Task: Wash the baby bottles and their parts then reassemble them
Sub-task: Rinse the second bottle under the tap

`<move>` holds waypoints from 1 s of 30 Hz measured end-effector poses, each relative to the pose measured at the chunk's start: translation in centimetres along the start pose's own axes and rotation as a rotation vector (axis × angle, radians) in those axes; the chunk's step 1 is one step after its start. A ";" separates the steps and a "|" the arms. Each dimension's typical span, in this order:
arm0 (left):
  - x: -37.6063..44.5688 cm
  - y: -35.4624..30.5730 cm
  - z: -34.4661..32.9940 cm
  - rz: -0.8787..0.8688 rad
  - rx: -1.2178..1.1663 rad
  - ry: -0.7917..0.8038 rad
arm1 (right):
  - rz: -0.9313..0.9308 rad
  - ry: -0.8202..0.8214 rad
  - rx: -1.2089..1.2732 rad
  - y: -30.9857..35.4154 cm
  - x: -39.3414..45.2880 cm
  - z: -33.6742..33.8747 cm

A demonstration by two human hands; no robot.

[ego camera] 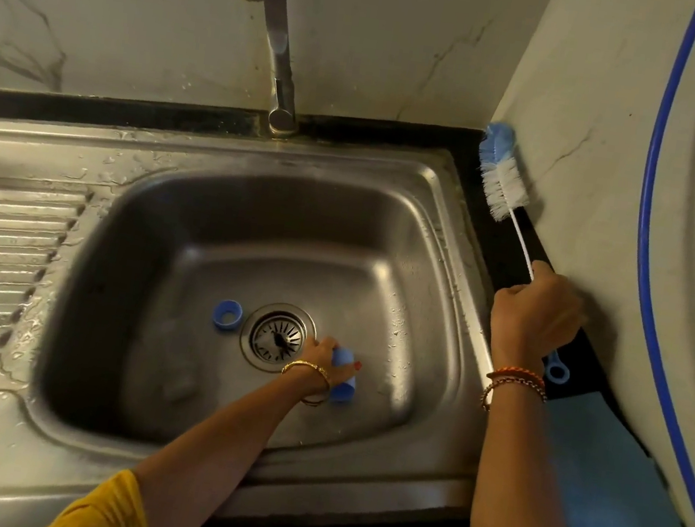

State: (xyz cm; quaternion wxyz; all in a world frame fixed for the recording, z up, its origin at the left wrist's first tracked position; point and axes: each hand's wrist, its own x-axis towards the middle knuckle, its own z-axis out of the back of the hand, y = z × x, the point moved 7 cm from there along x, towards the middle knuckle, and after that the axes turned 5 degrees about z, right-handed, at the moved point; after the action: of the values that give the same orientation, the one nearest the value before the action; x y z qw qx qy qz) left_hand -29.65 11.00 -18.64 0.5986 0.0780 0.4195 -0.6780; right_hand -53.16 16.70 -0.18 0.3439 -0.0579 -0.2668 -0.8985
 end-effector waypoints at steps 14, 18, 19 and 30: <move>-0.5 0.3 0.3 -0.021 0.072 0.086 | 0.181 -0.184 0.090 2.3 -1.7 1.0; -1.1 -0.2 2.3 -0.022 0.049 -0.021 | 0.324 -0.251 0.194 4.0 -2.9 1.2; -1.3 -0.3 3.1 -0.014 0.015 -0.049 | 0.370 -0.257 0.217 4.6 -3.3 1.2; -5.2 6.5 17.7 0.085 -0.261 -0.409 | 0.403 0.090 0.850 14.3 -6.9 -1.8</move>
State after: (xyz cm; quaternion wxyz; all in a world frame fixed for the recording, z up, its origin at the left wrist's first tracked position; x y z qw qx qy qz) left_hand -15.55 3.62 -7.34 0.7042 -0.1215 0.3699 -0.5938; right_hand -38.52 10.87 2.60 0.5160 0.0763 -0.5791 -0.6266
